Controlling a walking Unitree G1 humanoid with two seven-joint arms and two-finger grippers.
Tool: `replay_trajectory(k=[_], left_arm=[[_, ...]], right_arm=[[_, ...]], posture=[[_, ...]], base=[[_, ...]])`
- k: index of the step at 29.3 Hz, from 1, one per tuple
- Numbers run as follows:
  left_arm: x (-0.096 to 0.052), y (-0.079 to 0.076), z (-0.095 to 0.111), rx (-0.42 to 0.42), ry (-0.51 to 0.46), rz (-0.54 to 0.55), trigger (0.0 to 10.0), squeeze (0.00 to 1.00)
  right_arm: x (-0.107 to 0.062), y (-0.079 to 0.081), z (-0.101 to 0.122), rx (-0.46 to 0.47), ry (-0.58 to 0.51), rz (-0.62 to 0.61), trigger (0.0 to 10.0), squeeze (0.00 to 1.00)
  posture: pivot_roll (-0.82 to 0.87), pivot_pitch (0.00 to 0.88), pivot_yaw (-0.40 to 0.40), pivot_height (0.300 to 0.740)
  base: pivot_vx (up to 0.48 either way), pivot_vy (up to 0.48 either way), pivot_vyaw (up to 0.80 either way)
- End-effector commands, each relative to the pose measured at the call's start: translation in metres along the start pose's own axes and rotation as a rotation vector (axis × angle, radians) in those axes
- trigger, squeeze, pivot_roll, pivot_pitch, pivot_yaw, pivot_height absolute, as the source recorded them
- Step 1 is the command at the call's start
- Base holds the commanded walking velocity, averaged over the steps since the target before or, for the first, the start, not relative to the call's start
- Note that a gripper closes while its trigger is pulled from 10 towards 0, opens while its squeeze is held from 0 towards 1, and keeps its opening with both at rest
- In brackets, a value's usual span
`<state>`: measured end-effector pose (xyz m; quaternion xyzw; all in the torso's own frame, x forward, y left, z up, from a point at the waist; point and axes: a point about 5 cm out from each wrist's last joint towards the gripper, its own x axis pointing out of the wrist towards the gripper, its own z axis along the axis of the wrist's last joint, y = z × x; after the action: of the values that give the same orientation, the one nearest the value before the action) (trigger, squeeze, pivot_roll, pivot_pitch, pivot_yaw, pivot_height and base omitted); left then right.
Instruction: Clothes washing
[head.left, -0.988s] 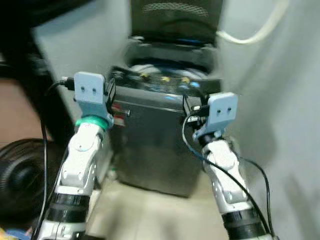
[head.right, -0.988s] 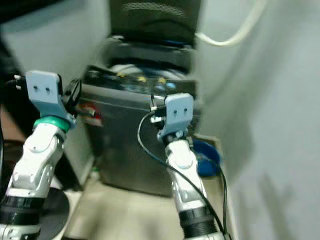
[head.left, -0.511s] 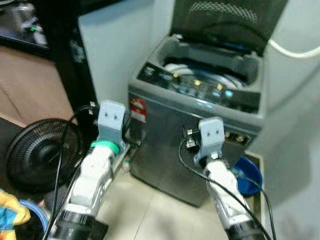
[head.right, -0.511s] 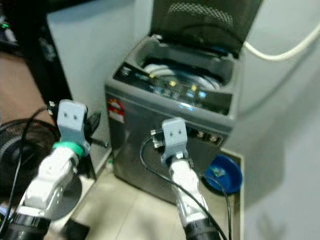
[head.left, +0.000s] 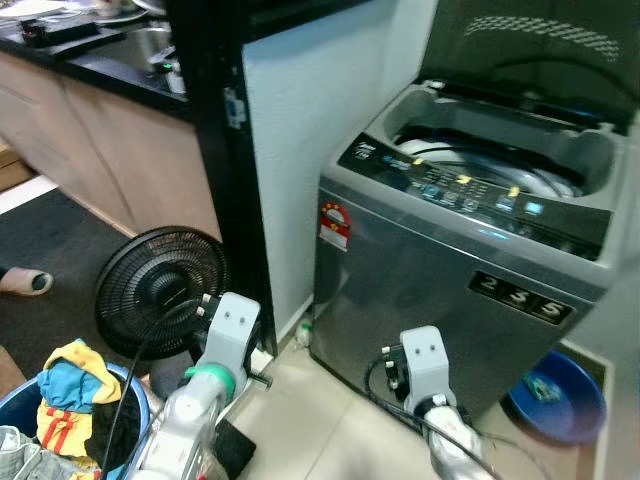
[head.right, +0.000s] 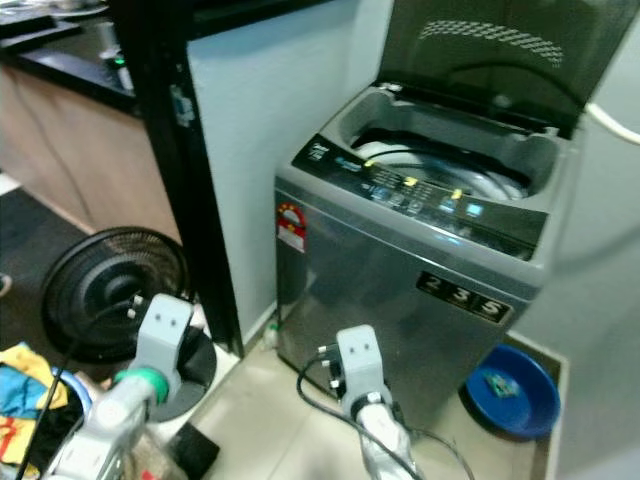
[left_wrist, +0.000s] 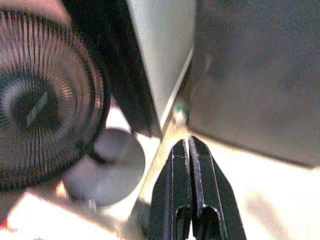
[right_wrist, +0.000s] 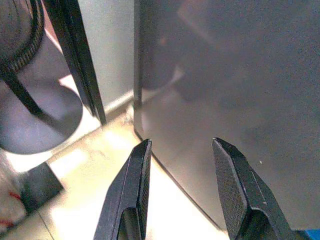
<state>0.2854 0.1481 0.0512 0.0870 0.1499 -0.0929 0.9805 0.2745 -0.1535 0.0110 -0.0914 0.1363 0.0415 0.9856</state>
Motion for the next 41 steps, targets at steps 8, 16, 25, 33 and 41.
replay_trajectory(k=[8, 16, 25, 33, 41], left_arm=[[-0.001, 0.001, -0.01, 0.037, 0.011, -0.007, 10.0, 0.0], [0.0, -0.003, -0.015, 0.046, 0.012, -0.011, 10.0, 0.0], [0.001, -0.002, -0.015, 0.052, 0.005, -0.008, 10.0, 0.0], [0.002, -0.002, -0.015, 0.055, -0.002, -0.009, 10.0, 0.0], [0.003, -0.002, -0.015, 0.06, -0.006, -0.01, 10.0, 0.0]], right_arm=[[-0.003, -0.004, -0.013, -0.019, 0.032, -0.022, 10.0, 0.0], [-0.004, 0.0, -0.019, -0.02, 0.045, -0.01, 10.0, 0.0], [-0.003, 0.002, -0.019, -0.02, 0.046, -0.005, 10.0, 0.0], [-0.002, 0.003, -0.02, -0.021, 0.045, -0.003, 10.0, 0.0], [-0.002, 0.003, -0.02, -0.024, 0.043, -0.001, 10.0, 0.0]], posture=[[0.1, 0.0, 0.007, 0.74], [0.1, 0.0, 0.006, 0.74], [0.1, 0.0, 0.008, 0.74], [0.1, 0.0, 0.008, 0.74], [0.1, 0.0, 0.008, 0.74]], base=[[0.0, 0.0, 0.72], [0.0, 0.0, 0.71], [0.0, 0.0, 0.71], [0.0, 0.0, 0.71], [0.0, 0.0, 0.71]])
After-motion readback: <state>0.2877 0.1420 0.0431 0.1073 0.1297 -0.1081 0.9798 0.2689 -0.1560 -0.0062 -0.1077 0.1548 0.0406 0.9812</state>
